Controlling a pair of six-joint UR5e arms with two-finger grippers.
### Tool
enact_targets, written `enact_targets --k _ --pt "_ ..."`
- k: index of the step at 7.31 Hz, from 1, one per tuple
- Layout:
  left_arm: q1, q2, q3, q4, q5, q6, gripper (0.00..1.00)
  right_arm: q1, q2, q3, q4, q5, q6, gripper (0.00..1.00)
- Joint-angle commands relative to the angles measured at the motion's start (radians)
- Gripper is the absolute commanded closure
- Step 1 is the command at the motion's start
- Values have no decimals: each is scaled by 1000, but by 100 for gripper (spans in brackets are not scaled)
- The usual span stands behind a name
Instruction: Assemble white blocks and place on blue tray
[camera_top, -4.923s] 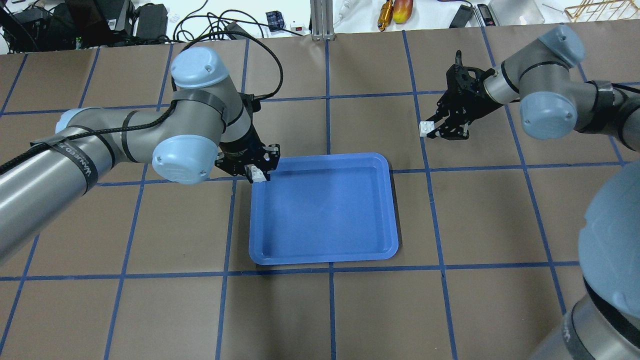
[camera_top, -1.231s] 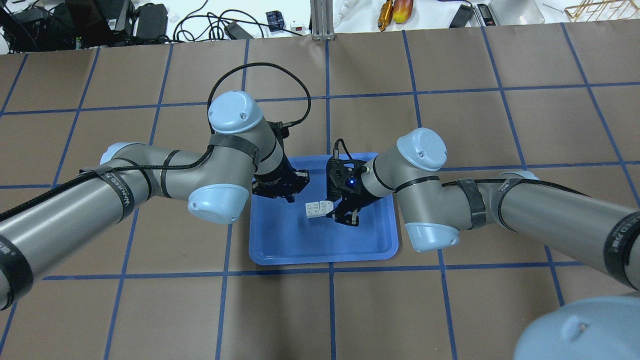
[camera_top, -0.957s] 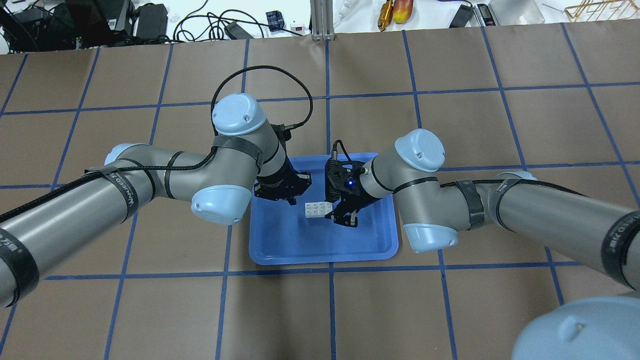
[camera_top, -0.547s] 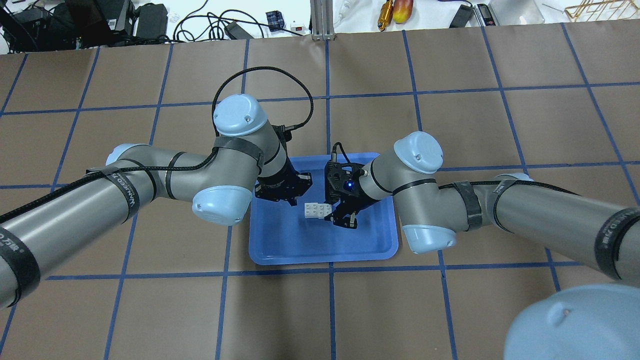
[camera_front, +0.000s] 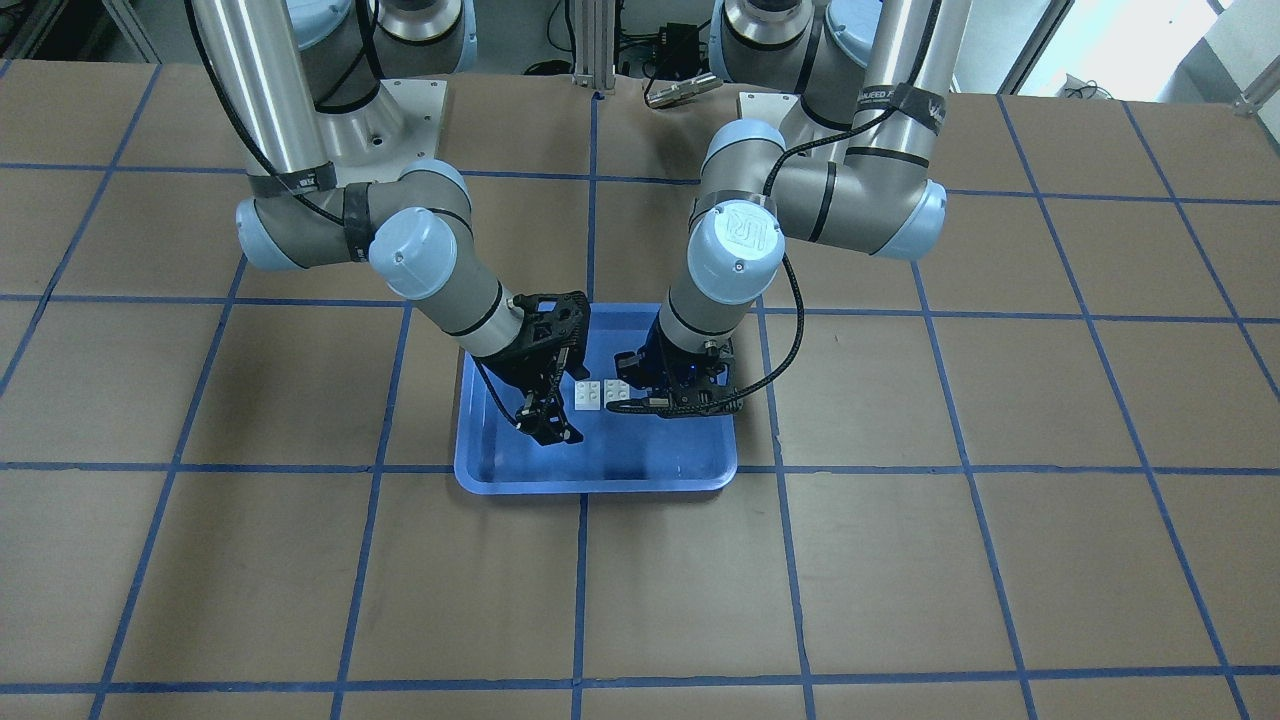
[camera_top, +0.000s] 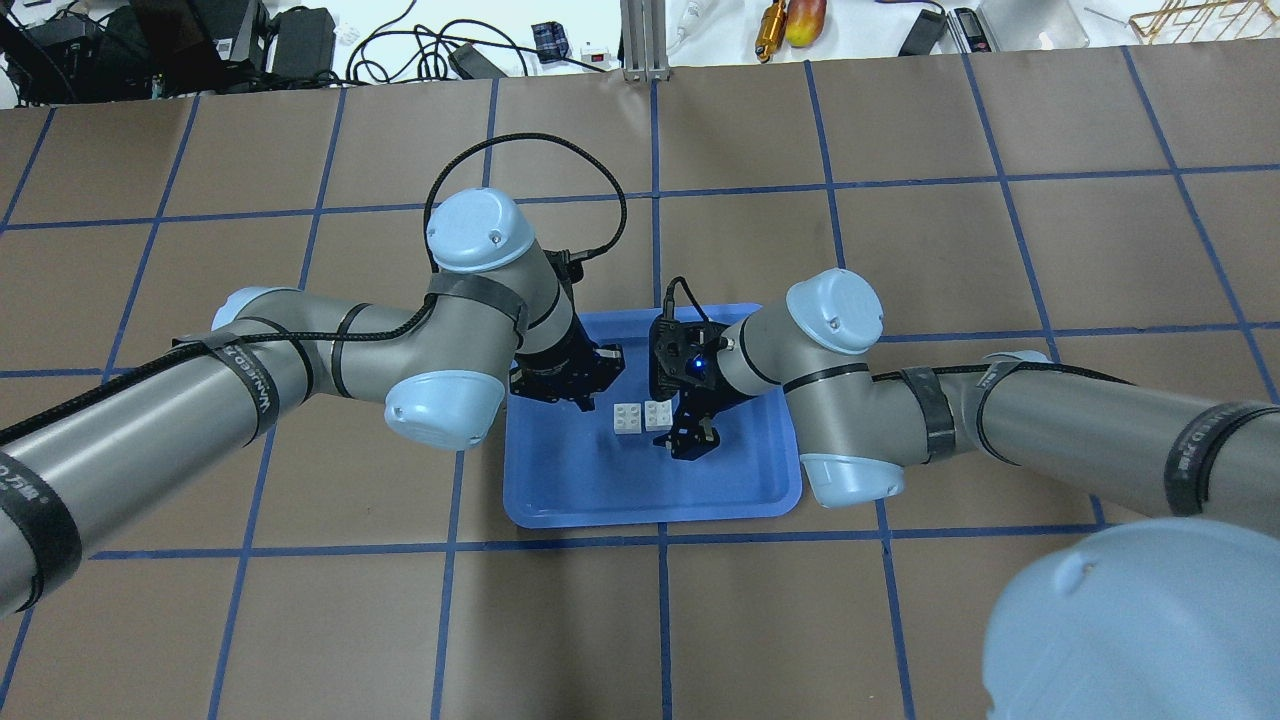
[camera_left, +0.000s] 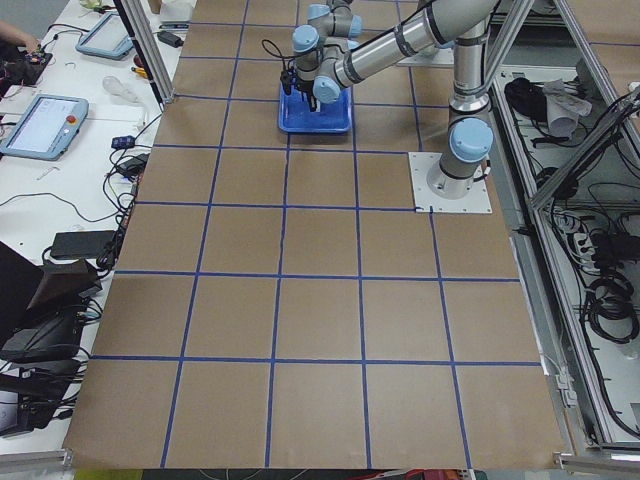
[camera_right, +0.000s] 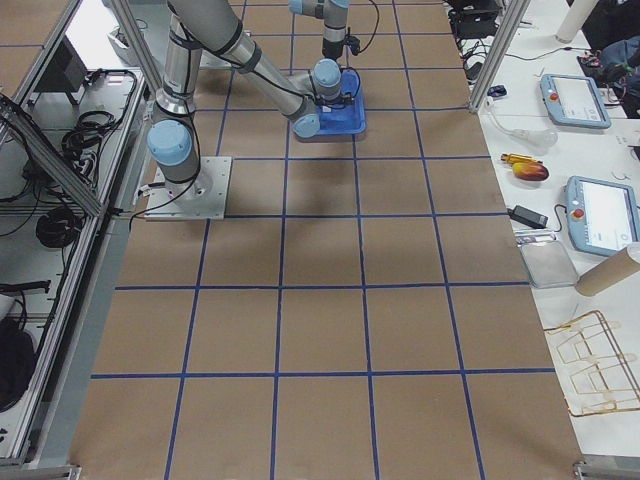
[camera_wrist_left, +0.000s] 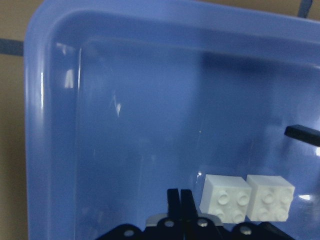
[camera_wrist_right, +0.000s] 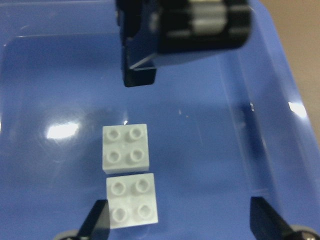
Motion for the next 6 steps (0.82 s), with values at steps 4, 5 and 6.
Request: enact_targets --k 4,5,6 --pt "0 -34 2 5 -12 -29 83 -8 -394 -51 468 -159 143 0" --pt "-6 -42 2 6 -43 -60 83 -5 -460 -106 592 -255 222 0" --pt "-15 -45 2 6 -43 -73 83 -7 -499 -160 683 -335 355 0"
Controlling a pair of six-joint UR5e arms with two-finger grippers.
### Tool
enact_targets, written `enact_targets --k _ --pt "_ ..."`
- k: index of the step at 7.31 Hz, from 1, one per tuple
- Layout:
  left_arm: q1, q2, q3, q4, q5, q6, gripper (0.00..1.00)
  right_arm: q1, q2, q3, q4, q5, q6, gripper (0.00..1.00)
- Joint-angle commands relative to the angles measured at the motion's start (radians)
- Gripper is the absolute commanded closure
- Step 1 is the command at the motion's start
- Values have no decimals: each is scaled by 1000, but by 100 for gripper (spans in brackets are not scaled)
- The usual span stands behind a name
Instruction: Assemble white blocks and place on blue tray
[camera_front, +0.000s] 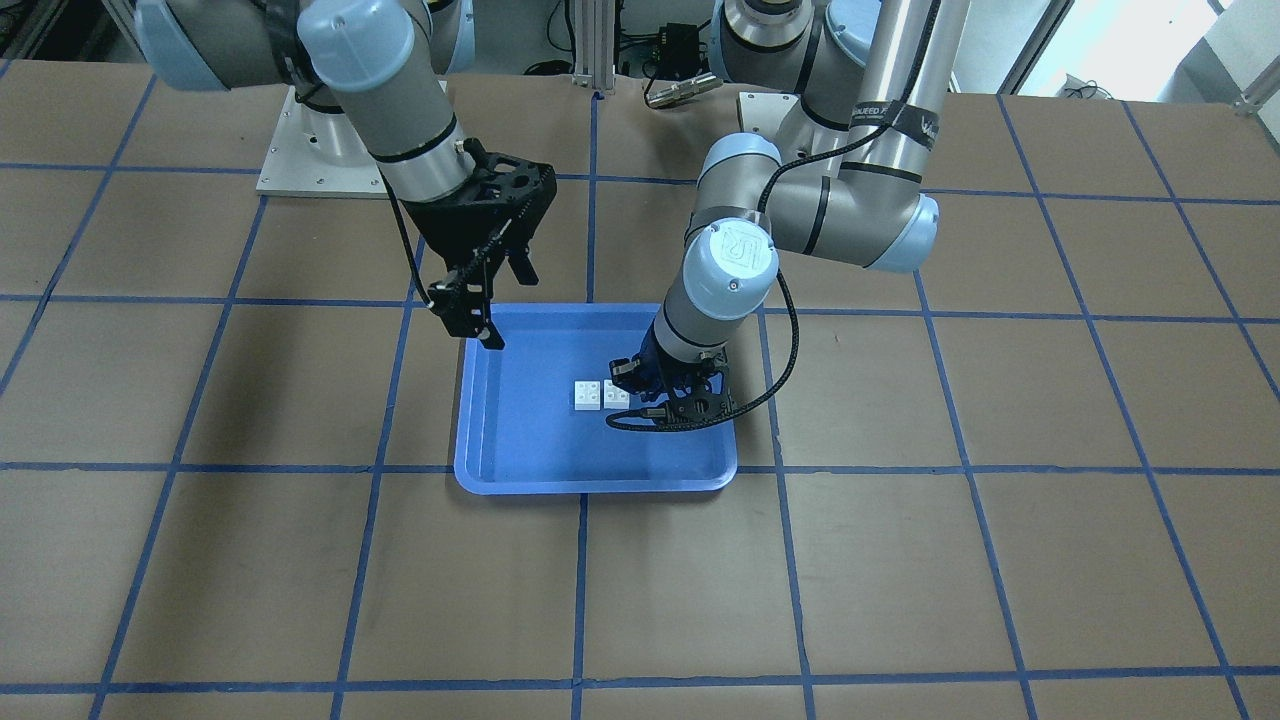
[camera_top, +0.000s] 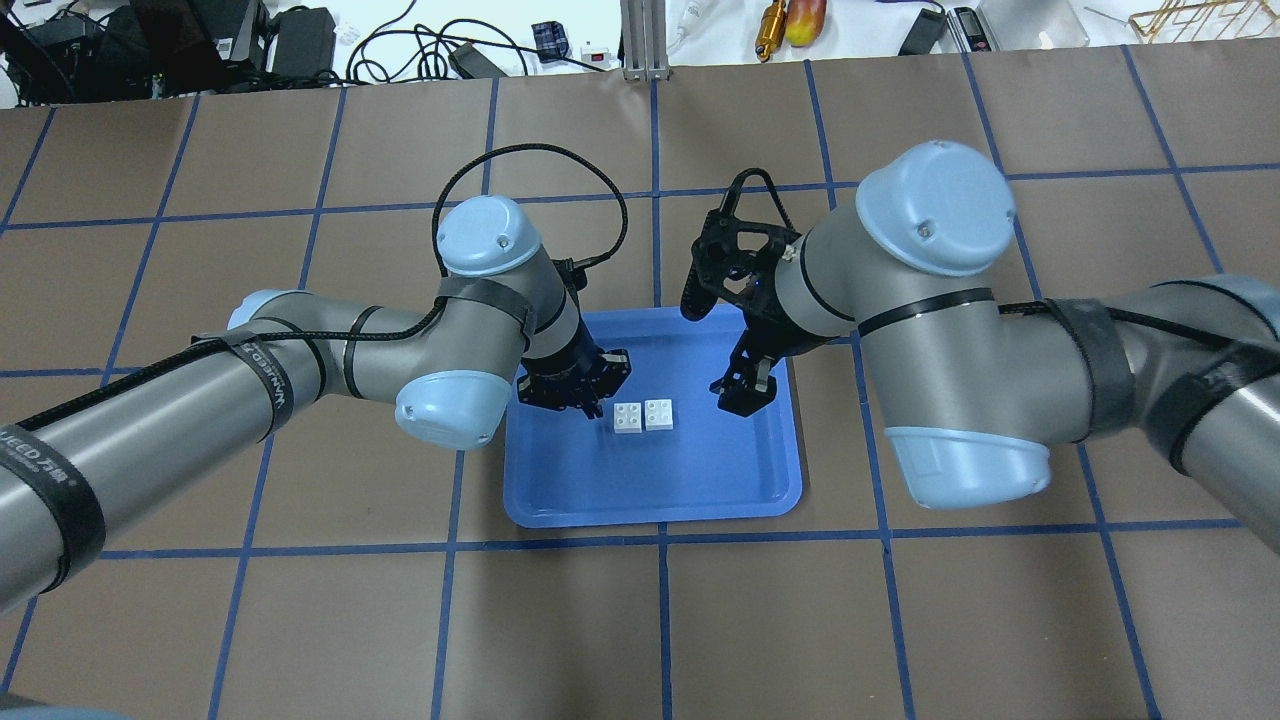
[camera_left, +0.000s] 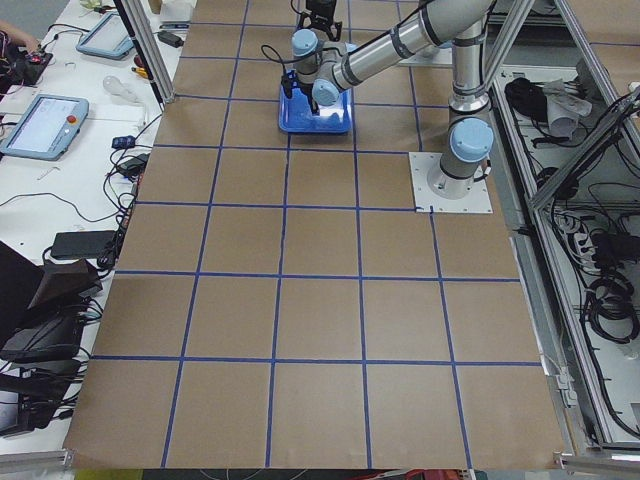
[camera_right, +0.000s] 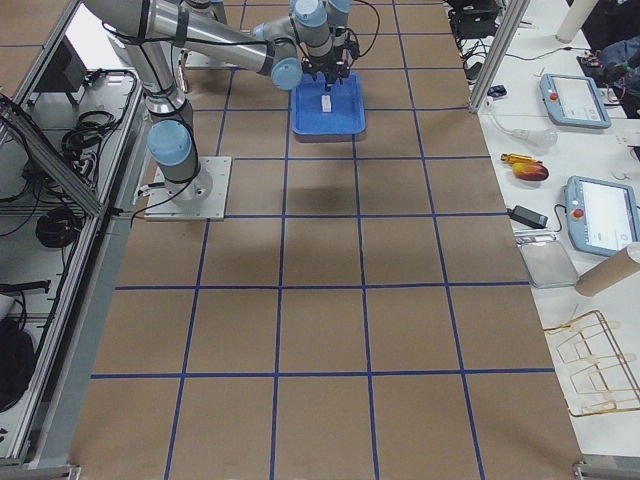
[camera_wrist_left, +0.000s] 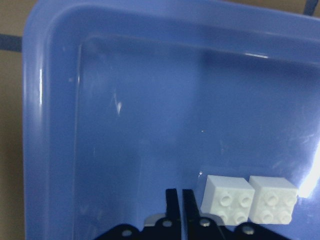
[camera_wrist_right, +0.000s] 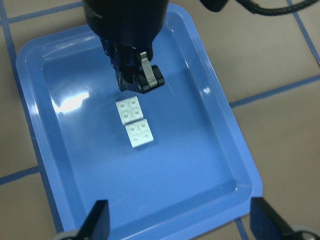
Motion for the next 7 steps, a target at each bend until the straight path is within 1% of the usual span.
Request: enact_targets --k 1,2,3,4,5,7 --pt "-12 -7 0 1 -12 -23 83 0 -102 -134 278 -132 166 0" --pt "-12 -12 0 1 -13 -23 83 0 -102 -226 431 -146 245 0" --pt "-15 -15 0 4 -13 -32 83 0 -89 -312 499 -156 358 0" --pt "-16 -17 0 4 -13 -40 83 -22 -64 -377 558 -206 483 0" --pt "-16 -17 0 7 -13 -40 83 -50 -56 -405 610 -253 523 0" --pt "-18 -15 0 9 -13 -40 83 -78 -65 -417 613 -261 524 0"
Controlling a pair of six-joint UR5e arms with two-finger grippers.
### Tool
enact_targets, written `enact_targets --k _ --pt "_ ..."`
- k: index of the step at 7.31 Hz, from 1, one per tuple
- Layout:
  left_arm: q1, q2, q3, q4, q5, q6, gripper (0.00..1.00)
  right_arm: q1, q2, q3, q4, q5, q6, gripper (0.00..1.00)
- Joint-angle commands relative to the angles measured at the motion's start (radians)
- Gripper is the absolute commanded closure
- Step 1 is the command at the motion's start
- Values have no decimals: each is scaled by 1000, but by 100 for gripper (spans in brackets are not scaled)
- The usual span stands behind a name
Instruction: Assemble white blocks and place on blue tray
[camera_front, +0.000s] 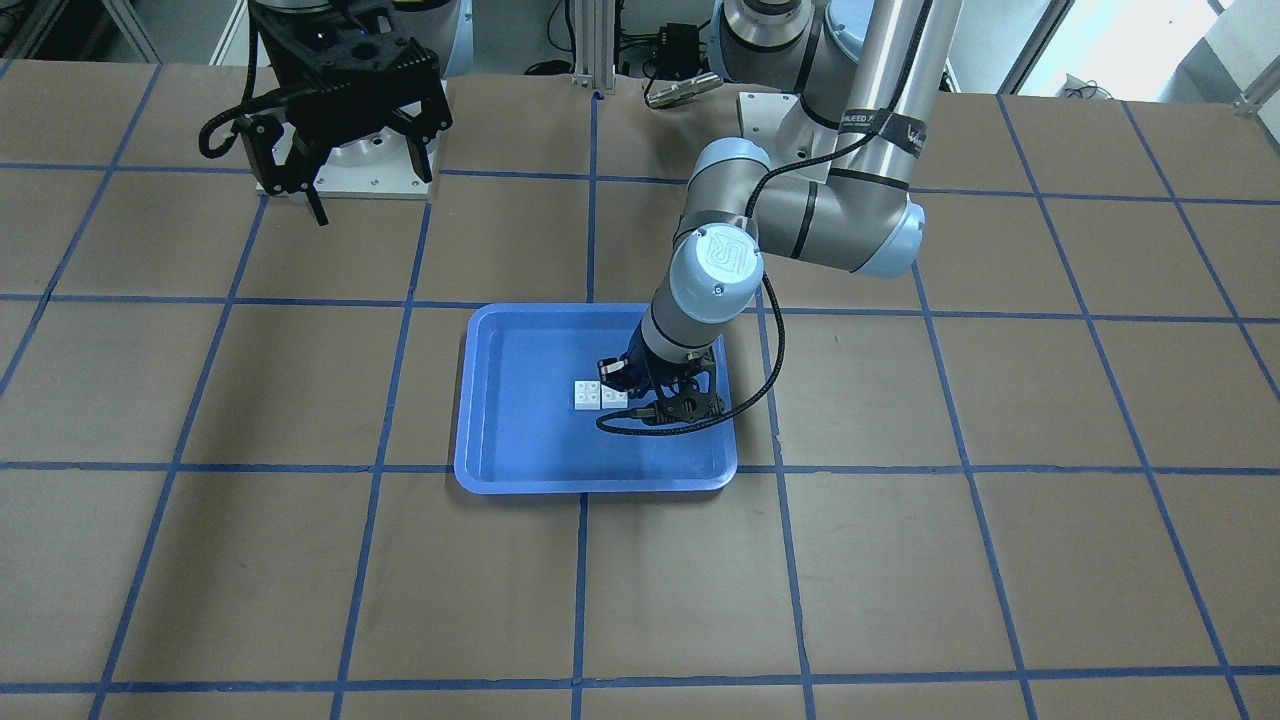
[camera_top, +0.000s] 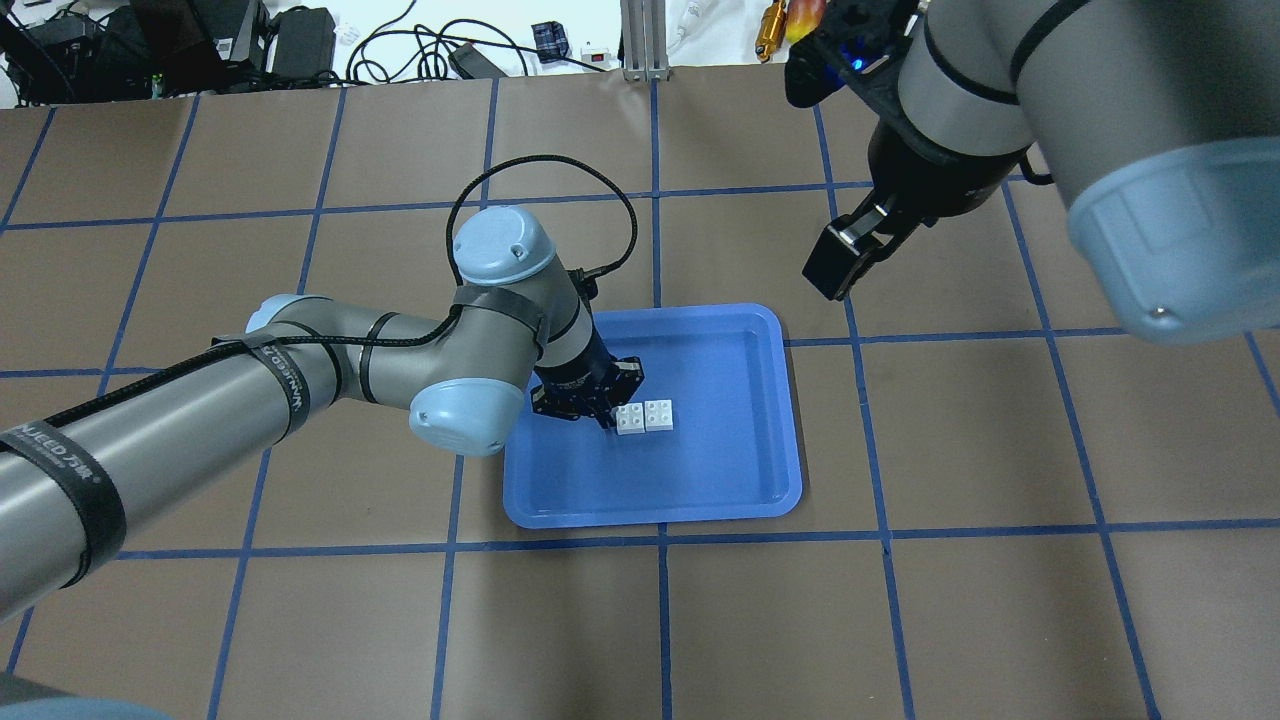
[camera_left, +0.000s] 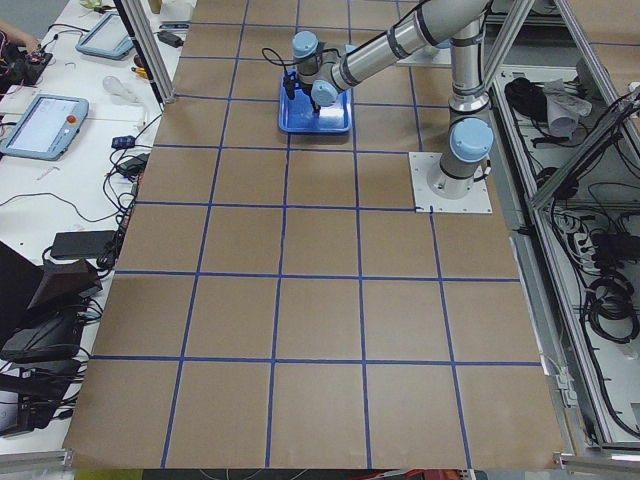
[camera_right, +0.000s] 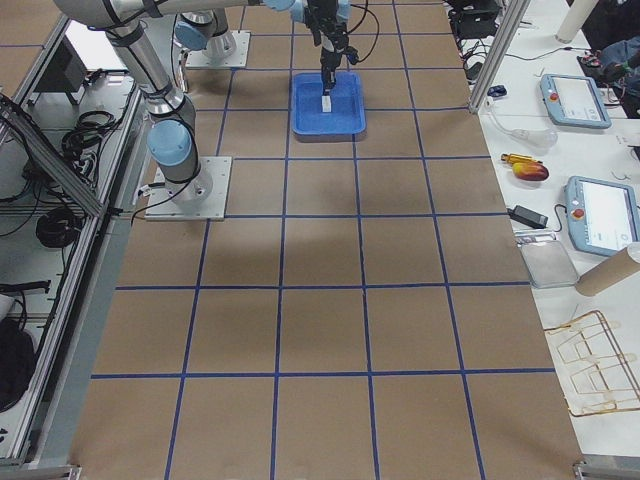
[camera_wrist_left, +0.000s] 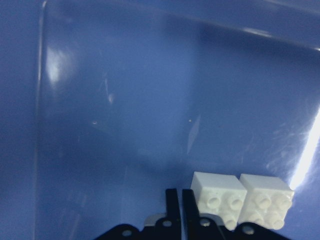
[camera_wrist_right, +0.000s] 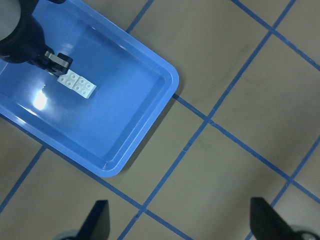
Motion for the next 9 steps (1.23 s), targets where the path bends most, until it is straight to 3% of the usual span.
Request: enact_targets --k 1,2,5,7,9 --pt "-5 1 2 3 0 -2 83 -24 -33 -21 14 -18 9 0" --pt "-7 -1 2 5 0 -2 83 -27 -42 -20 0 -16 21 0" --pt "-8 -1 3 5 0 -5 83 -180 -13 -35 14 2 158 0" --pt "-8 4 6 6 2 1 83 -167 -13 -36 43 65 495 0" --pt "5 39 24 2 6 25 77 -159 26 -44 43 64 555 0"
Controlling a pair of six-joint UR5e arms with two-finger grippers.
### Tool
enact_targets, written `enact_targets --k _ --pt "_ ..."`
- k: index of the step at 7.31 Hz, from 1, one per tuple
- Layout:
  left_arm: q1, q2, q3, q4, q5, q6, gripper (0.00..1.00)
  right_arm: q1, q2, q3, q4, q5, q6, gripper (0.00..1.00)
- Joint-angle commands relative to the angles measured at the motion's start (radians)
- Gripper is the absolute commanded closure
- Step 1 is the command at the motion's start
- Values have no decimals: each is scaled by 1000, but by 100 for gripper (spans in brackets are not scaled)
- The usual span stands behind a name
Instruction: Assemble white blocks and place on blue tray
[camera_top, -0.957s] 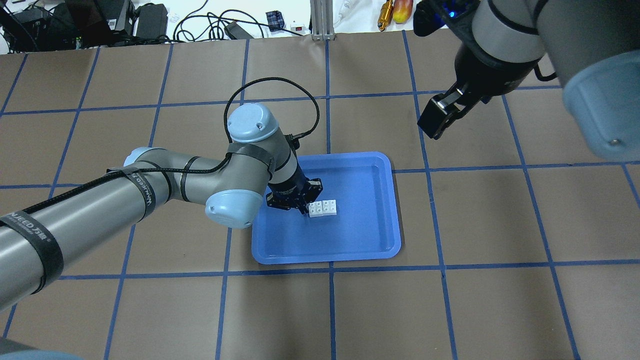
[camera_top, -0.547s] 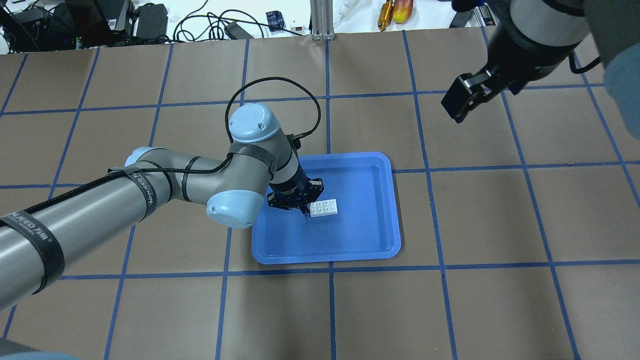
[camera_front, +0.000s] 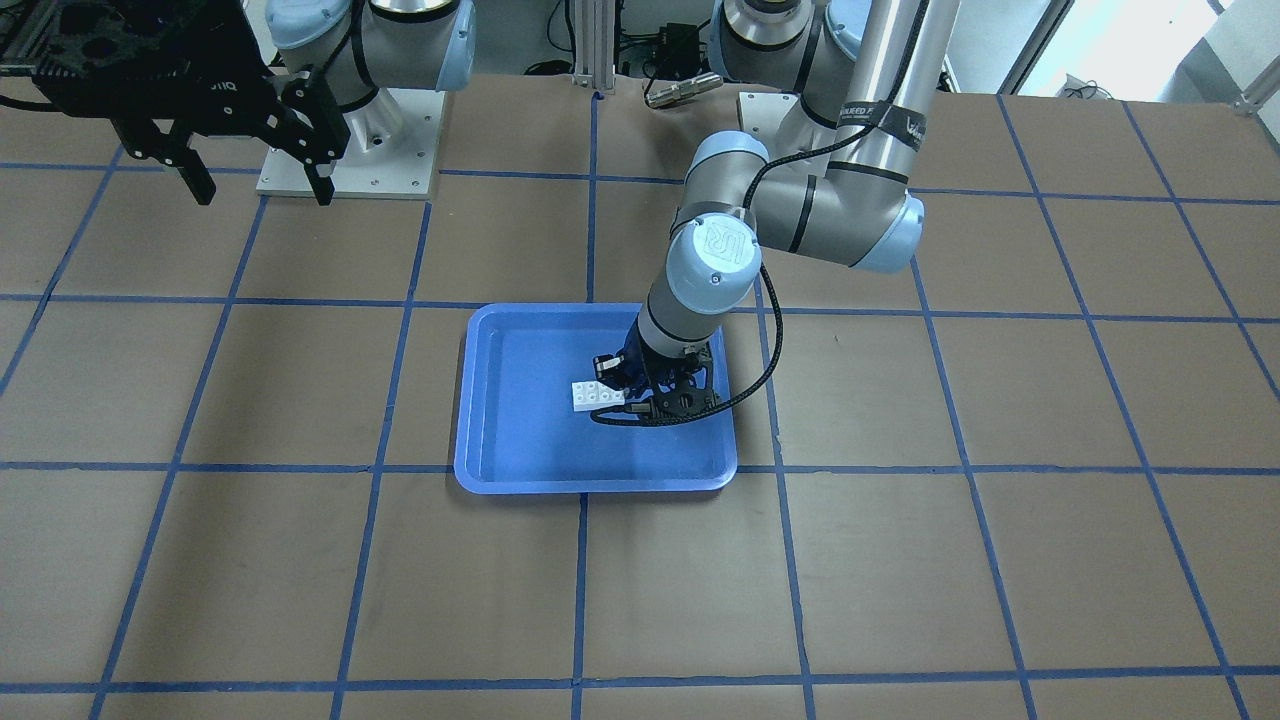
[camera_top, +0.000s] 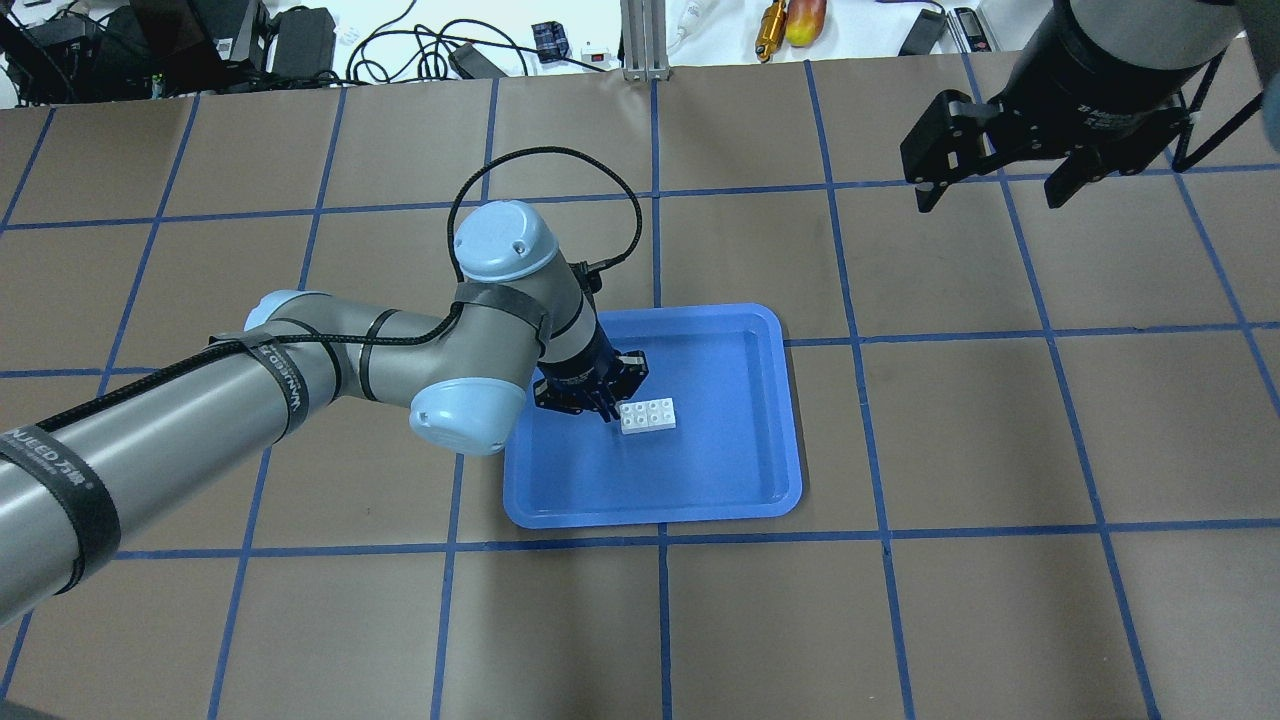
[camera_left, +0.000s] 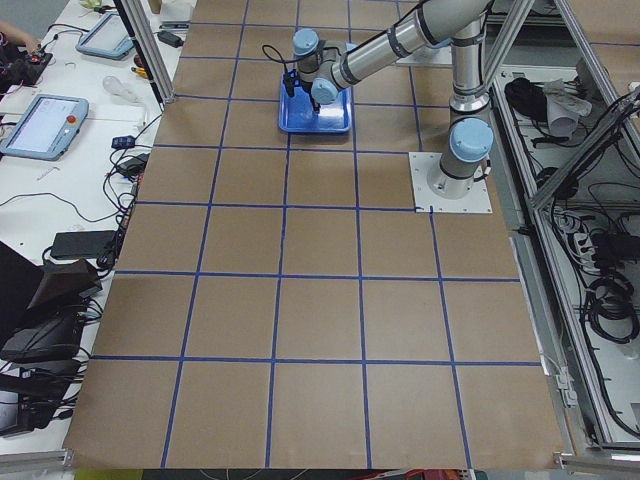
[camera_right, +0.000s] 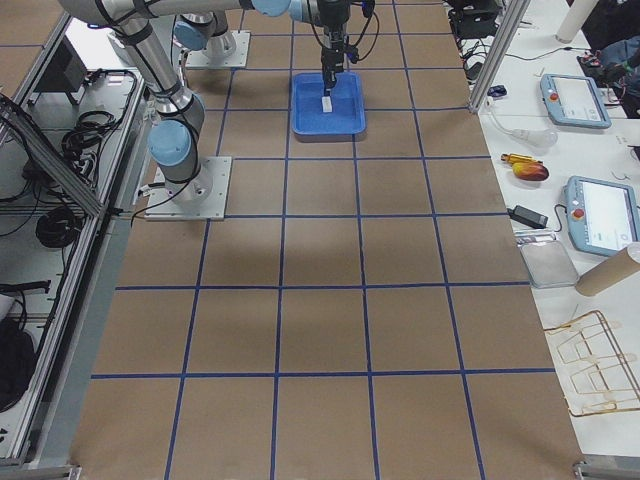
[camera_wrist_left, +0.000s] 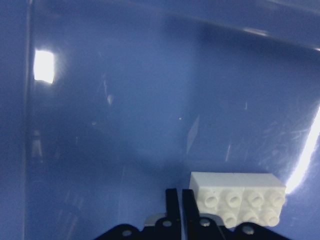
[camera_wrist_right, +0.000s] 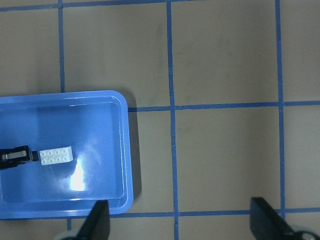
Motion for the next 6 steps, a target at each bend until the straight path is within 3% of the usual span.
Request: enact_targets --k 1,2,4,6 --pt "14 26 43 -23 10 73 75 5 34 -14 26 -40 49 0" --pt "34 35 88 -90 13 101 69 5 22 -3 72 -60 40 0" --pt "70 89 200 -318 115 289 55 5 16 1 73 -50 38 0" --pt "147 158 315 -515 116 370 26 5 14 3 54 -32 52 0"
